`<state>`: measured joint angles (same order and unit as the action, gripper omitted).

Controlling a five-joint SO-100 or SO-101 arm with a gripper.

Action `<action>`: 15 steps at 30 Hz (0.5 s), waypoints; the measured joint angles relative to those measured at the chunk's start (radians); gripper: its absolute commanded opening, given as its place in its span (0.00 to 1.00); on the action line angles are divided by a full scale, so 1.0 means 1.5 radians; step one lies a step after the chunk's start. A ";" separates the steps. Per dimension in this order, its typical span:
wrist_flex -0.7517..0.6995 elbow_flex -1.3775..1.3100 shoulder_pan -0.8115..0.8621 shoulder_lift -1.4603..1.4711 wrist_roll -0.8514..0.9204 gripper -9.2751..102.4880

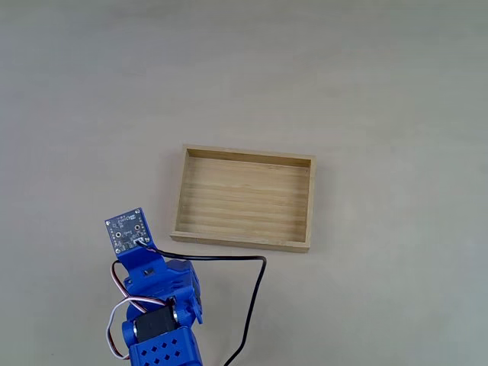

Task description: Place the black cylinder in the wooden box then return to rest.

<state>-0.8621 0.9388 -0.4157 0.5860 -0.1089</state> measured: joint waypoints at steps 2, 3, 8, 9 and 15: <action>0.004 -0.002 0.000 -0.001 0.000 0.34; 0.007 -0.004 0.000 -0.005 0.000 0.34; 0.018 -0.008 -0.015 -0.014 0.000 0.34; 0.019 -0.008 -0.016 -0.014 0.000 0.34; 0.019 -0.008 -0.026 -0.015 0.000 0.34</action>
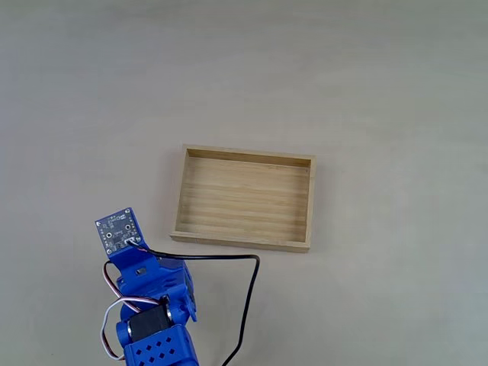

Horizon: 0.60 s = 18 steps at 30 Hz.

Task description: Place the black cylinder in the wooden box then return to rest.

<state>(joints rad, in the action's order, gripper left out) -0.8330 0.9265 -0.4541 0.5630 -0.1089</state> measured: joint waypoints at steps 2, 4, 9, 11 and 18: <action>0.001 0.000 -0.001 -0.006 0.000 0.34; 0.006 0.000 -0.001 -0.011 0.000 0.34; 0.021 0.000 -0.001 -0.028 0.000 0.34; 0.028 0.000 -0.001 -0.032 0.000 0.34; 0.033 0.000 -0.001 -0.048 0.000 0.31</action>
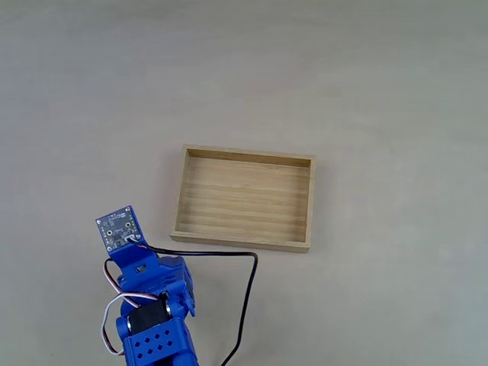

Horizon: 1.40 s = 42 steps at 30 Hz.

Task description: Place the black cylinder in the wooden box then return to rest.

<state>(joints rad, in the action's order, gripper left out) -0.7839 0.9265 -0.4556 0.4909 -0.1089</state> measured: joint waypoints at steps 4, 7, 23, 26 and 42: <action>0.006 -0.007 0.000 0.000 0.000 0.30; 0.012 -0.009 0.000 0.000 0.000 0.27; 0.002 -0.009 0.000 0.000 0.015 0.26; -0.025 -0.013 0.000 0.021 0.022 0.26; -0.194 -0.140 0.022 0.117 0.041 0.26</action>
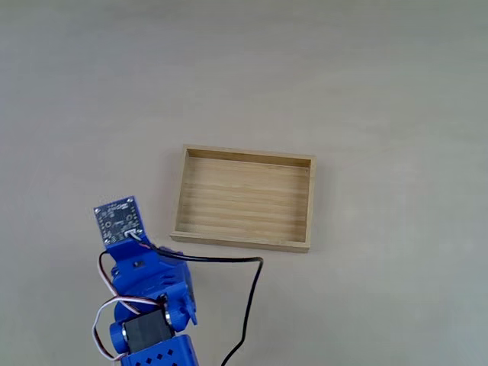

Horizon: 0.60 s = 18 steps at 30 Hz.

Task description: Place the black cylinder in the wooden box then return to rest.

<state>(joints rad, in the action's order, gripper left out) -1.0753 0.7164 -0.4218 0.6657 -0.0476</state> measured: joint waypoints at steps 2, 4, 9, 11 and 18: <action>-0.008 -0.018 0.016 0.000 -0.013 0.26; -0.012 -0.037 0.037 0.000 -0.026 0.26; -0.012 -0.087 0.092 -0.020 -0.052 0.26; -0.012 -0.112 0.119 -0.039 -0.058 0.26; -0.012 -0.185 0.210 -0.125 -0.077 0.26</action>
<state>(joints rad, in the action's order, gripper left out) -1.0937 0.4387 -0.1074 0.4786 -0.1626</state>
